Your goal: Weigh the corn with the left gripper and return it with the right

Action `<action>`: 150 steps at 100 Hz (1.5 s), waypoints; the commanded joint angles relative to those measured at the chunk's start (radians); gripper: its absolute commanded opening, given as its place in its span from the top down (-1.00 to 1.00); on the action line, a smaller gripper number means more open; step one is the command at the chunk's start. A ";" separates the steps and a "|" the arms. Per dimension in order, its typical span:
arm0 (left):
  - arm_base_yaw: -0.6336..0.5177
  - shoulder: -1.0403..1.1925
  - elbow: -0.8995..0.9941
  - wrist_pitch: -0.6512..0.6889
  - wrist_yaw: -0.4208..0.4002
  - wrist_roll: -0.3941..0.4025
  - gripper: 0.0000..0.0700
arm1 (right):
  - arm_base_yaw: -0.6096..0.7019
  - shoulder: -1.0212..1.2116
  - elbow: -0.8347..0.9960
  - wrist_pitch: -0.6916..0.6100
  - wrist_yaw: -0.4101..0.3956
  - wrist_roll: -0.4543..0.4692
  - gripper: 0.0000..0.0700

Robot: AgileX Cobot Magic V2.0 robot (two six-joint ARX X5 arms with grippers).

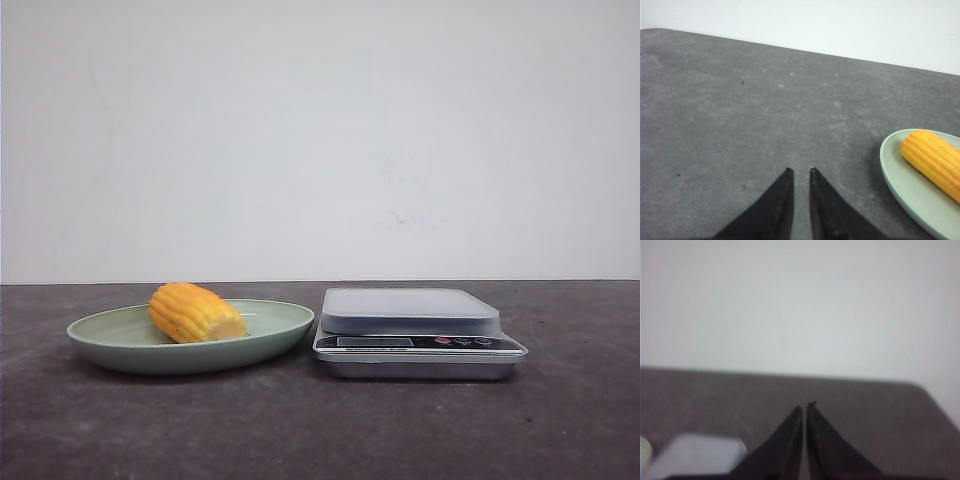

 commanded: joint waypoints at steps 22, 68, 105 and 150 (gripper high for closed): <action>0.002 -0.002 -0.018 -0.005 0.001 0.009 0.97 | -0.006 -0.050 -0.291 0.118 -0.003 -0.004 0.98; 0.002 -0.002 -0.018 -0.004 0.001 0.009 0.97 | -0.006 -0.050 -0.366 0.138 -0.003 -0.006 0.98; 0.002 -0.002 -0.018 -0.004 0.001 0.009 0.97 | -0.006 -0.050 -0.417 0.188 0.001 -0.005 0.98; 0.002 -0.002 -0.018 -0.004 0.001 0.009 0.97 | -0.006 -0.050 -0.417 0.192 0.002 -0.005 0.98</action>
